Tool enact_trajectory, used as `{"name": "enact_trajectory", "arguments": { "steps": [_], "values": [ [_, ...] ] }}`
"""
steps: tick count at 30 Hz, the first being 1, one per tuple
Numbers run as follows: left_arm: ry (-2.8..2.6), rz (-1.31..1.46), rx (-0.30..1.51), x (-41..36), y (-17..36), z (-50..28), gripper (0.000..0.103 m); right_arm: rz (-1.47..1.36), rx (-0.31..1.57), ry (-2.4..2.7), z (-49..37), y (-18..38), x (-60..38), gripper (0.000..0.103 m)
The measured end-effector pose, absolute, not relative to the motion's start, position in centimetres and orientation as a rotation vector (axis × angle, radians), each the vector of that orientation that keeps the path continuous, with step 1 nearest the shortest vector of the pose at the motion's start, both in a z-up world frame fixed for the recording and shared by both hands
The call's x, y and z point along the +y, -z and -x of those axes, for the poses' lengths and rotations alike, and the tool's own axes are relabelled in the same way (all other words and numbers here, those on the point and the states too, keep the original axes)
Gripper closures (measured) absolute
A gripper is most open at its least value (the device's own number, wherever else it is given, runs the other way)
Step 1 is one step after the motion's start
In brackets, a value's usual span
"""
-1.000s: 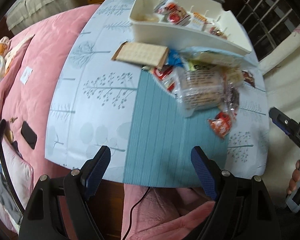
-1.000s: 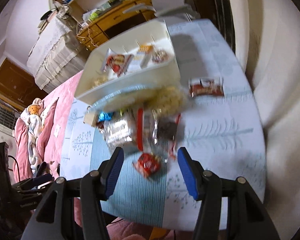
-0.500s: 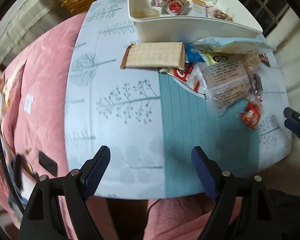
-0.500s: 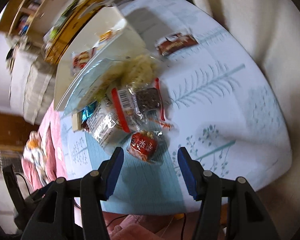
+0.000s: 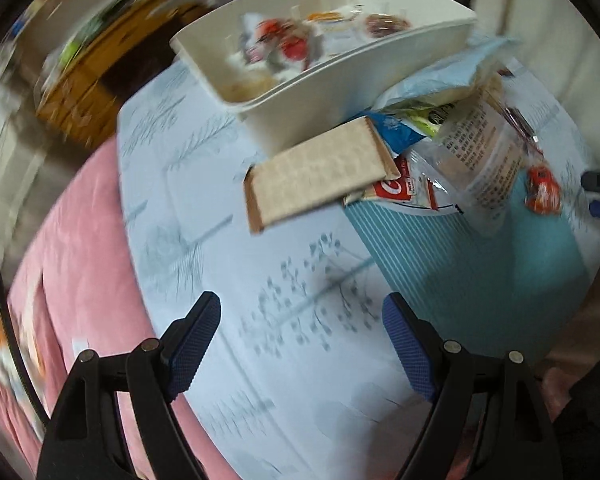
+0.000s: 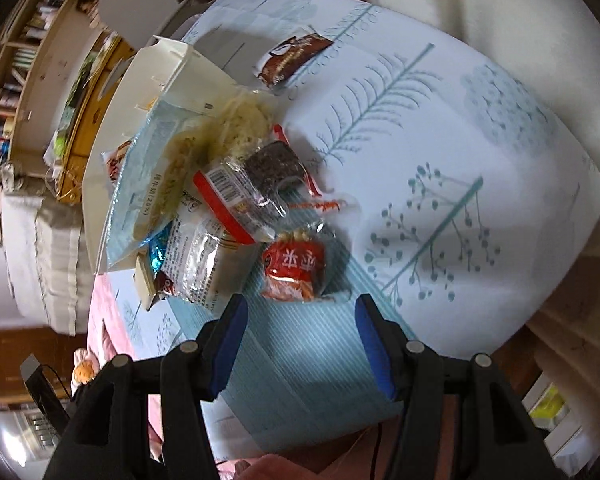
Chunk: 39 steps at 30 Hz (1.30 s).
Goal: Organize snacks
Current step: 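Move both tools back toward the remaining snack pile, then grasp the brown wafer packet with the left tool while the right grasps the red bread bag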
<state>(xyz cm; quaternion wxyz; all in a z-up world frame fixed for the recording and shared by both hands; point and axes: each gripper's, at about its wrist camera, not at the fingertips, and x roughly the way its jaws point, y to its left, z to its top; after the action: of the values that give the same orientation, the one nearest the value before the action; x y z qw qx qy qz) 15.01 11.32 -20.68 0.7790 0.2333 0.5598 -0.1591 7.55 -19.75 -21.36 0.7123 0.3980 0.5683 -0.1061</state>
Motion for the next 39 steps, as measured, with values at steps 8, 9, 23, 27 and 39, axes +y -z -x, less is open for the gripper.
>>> {"name": "enact_trajectory", "arguments": {
  "steps": [8, 9, 23, 27, 39],
  "values": [
    [0.564, -0.608, 1.041, 11.7, 23.2, -16.7, 0.021, -0.861, 1.219, 0.322, -6.7, 21.8, -17.7, 0.047],
    [0.576, -0.613, 1.027, 11.8, 23.5, -16.9, 0.021, -0.850, 1.214, 0.329, -6.7, 21.8, -17.4, 0.047],
    [0.764, -0.663, 0.900, 11.3, 25.8, -21.0, 0.021, -0.698, 1.160, 0.379, -8.0, 22.3, -15.3, 0.047],
    [0.809, -0.680, 0.890, 11.1, 26.4, -22.1, 0.021, -0.671, 1.168, 0.381, -8.5, 22.8, -14.9, 0.047],
    [0.880, -0.686, 0.883, 10.4, 27.8, -23.9, 0.018, -0.567, 1.203, 0.423, -10.3, 24.3, -14.2, 0.047]
  ]
}}
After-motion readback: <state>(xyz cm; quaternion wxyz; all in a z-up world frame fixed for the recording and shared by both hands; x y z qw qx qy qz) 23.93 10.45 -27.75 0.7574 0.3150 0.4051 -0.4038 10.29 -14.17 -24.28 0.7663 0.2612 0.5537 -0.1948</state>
